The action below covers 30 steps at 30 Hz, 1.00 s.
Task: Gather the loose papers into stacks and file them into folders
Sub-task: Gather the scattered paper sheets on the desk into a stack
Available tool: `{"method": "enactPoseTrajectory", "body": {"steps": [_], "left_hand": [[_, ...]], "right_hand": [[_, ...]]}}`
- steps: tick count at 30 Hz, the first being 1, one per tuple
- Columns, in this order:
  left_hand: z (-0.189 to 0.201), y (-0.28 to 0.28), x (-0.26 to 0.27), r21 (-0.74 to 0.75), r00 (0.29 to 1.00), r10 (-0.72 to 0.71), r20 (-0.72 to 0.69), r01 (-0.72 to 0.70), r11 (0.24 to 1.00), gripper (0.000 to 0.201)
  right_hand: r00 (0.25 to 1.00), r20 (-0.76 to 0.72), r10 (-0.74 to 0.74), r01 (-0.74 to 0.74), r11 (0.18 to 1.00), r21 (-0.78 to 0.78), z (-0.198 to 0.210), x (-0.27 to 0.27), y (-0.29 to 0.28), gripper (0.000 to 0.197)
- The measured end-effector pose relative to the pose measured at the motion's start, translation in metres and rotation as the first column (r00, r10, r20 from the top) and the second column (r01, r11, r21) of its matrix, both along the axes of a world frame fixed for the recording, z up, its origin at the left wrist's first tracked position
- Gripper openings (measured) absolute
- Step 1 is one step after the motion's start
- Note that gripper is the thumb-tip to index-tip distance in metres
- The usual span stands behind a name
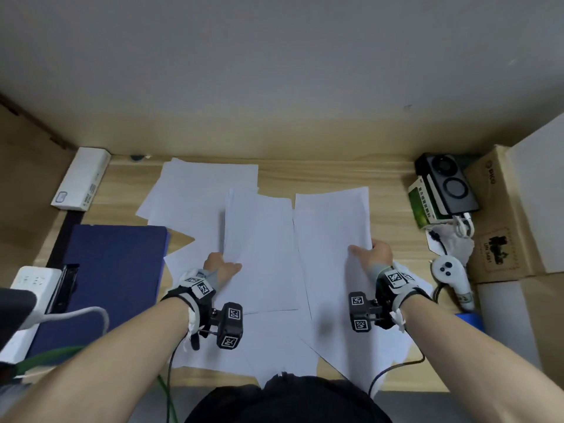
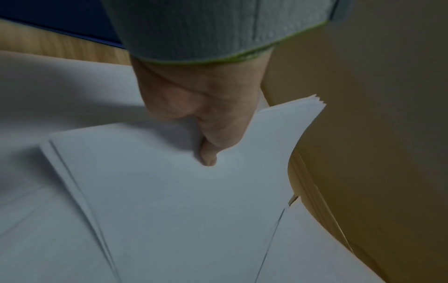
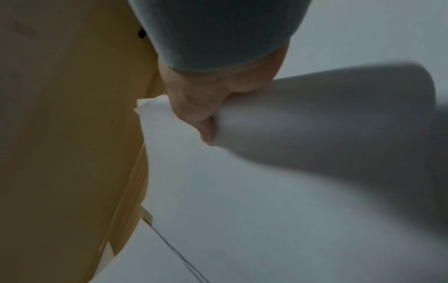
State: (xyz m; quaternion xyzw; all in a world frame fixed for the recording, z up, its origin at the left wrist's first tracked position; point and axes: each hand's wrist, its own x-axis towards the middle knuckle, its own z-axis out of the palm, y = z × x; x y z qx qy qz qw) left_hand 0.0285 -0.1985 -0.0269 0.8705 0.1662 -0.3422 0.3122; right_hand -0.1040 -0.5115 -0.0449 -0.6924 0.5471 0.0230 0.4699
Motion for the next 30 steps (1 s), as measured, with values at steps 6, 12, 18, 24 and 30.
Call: {"method": "enactPoseTrajectory", "body": {"steps": [6,12,18,24,30], "left_hand": [[0.019,0.014,0.029,-0.091,0.981,0.04,0.192,-0.023,0.996,0.021],[0.044,0.006,0.054,-0.132,0.955,0.055,0.291,-0.016,0.991,0.011],[0.056,-0.003,0.043,-0.457,0.983,0.042,0.181,0.047,0.888,0.025],[0.057,0.003,0.023,-0.572,0.995,-0.069,0.068,0.096,0.815,0.027],[0.093,0.013,0.038,-0.764,0.985,0.053,-0.163,-0.16,0.625,0.043]], "right_hand": [[0.989,0.141,-0.054,0.047,0.998,0.052,0.051,0.024,-0.019,0.026],[0.929,0.359,-0.091,0.006,0.973,0.232,0.094,0.055,-0.014,0.033],[0.904,0.425,-0.043,-0.072,0.965,0.253,0.115,0.074,0.026,0.041],[0.945,0.315,0.086,-0.163,0.96,0.227,0.092,0.07,0.074,0.031],[0.907,0.414,0.08,-0.158,0.975,0.157,0.12,0.084,0.094,0.031]]}}
